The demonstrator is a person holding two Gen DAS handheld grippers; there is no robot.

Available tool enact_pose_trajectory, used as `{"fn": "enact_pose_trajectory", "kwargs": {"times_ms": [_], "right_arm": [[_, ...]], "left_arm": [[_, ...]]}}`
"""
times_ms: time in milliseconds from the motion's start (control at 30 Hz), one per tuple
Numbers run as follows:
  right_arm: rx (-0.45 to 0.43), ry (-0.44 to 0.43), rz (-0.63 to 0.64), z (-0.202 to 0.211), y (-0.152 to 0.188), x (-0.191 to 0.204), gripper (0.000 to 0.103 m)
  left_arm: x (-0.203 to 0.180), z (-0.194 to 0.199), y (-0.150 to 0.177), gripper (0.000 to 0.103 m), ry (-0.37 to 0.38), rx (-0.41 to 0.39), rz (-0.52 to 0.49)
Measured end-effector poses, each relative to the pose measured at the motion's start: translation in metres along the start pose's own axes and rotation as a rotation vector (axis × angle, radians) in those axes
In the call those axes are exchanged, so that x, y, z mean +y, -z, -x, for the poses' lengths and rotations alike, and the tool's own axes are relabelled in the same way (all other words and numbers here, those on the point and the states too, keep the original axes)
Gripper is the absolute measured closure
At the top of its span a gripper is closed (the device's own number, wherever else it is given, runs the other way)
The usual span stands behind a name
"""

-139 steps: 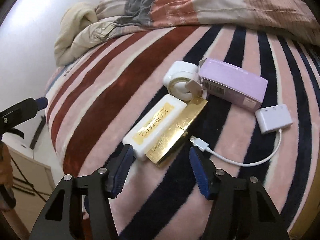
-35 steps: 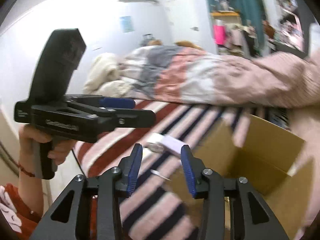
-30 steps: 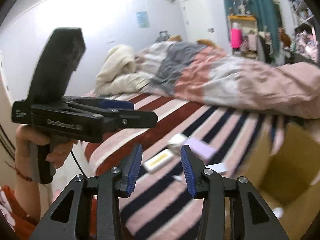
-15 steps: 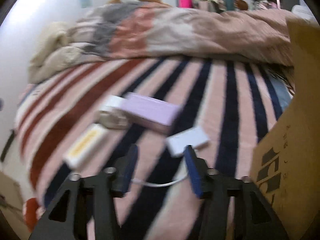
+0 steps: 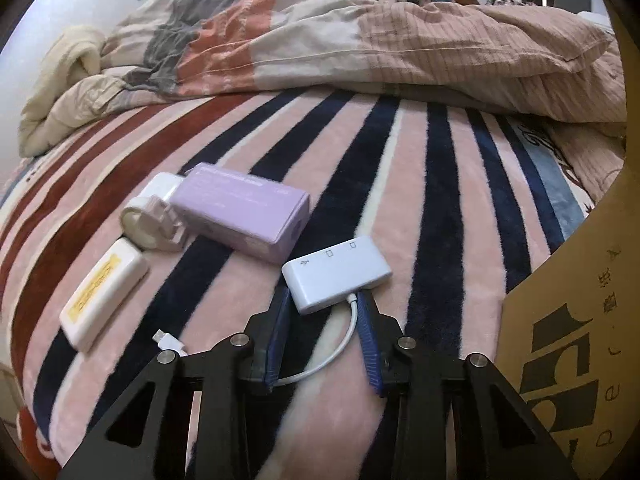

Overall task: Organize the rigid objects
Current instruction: 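Grasp the white card reader with cable using the right gripper, then drop the card reader into the cardboard box from the right gripper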

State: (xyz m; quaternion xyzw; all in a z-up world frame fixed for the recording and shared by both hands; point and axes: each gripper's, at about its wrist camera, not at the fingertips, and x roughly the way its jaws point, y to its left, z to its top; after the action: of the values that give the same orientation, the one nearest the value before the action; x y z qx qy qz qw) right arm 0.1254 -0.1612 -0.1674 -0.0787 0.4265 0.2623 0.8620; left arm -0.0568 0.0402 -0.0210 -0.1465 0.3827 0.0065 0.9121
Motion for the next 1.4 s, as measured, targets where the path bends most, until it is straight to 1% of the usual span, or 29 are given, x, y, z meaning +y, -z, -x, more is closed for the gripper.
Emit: {"fn": "enact_pose_trajectory", "kwargs": {"times_ms": [133,200,300,433,500,567,600,667,700,767,800,833,967,1033,1133,1200,1300,1367,1400], "right_arm": [[-0.007,-0.128,0.014,0.022,0.009,0.012,0.075],[-0.022,-0.166,0.042,0.034,0.010,0.021,0.075],[-0.059,-0.255,0.090,0.062,0.003,0.039,0.075],[-0.107,-0.359,0.174,0.097,-0.010,0.058,0.075],[-0.141,-0.395,0.204,0.117,-0.017,0.062,0.075],[-0.181,-0.405,0.205,0.137,-0.026,0.060,0.075],[-0.198,-0.407,0.201,0.144,-0.030,0.057,0.075],[-0.243,-0.405,0.192,0.161,-0.039,0.046,0.075],[-0.265,-0.395,0.188,0.169,-0.043,0.039,0.075],[-0.292,-0.378,0.175,0.179,-0.048,0.027,0.075],[-0.302,-0.368,0.165,0.183,-0.049,0.019,0.075],[-0.313,-0.341,0.147,0.188,-0.050,0.007,0.075],[-0.332,-0.274,0.072,0.199,-0.046,-0.038,0.075],[-0.327,-0.246,0.023,0.201,-0.042,-0.062,0.075],[-0.297,-0.202,-0.057,0.203,-0.033,-0.102,0.075],[-0.266,-0.172,-0.093,0.201,-0.028,-0.121,0.075],[-0.222,-0.135,-0.124,0.196,-0.022,-0.138,0.075],[-0.184,-0.106,-0.133,0.191,-0.018,-0.148,0.074],[-0.161,-0.085,-0.130,0.187,-0.017,-0.149,0.074]], "left_arm": [[-0.002,-0.006,0.001,0.022,0.004,0.023,-0.004],[-0.005,-0.010,0.002,0.022,0.018,0.033,-0.007],[-0.011,-0.012,0.000,0.022,0.073,0.037,-0.008],[-0.025,-0.017,-0.018,0.023,0.164,0.039,-0.024],[-0.035,-0.021,-0.032,0.029,0.221,0.047,-0.039],[-0.052,-0.026,-0.047,0.044,0.289,0.069,-0.062],[-0.060,-0.029,-0.054,0.047,0.310,0.076,-0.075],[-0.080,-0.035,-0.068,0.058,0.361,0.090,-0.102],[-0.089,-0.039,-0.074,0.061,0.387,0.096,-0.113],[-0.110,-0.048,-0.087,0.074,0.442,0.118,-0.137],[-0.121,-0.052,-0.092,0.077,0.467,0.125,-0.149],[-0.136,-0.057,-0.097,0.081,0.489,0.136,-0.168],[-0.191,-0.080,-0.107,0.081,0.527,0.188,-0.246],[-0.225,-0.096,-0.109,0.081,0.541,0.222,-0.291],[-0.259,-0.116,-0.106,0.081,0.566,0.276,-0.332],[-0.279,-0.132,-0.102,0.081,0.582,0.316,-0.355],[-0.295,-0.148,-0.097,0.081,0.582,0.361,-0.376],[-0.303,-0.159,-0.092,0.081,0.569,0.390,-0.391],[-0.307,-0.163,-0.090,0.081,0.549,0.400,-0.401]]}}
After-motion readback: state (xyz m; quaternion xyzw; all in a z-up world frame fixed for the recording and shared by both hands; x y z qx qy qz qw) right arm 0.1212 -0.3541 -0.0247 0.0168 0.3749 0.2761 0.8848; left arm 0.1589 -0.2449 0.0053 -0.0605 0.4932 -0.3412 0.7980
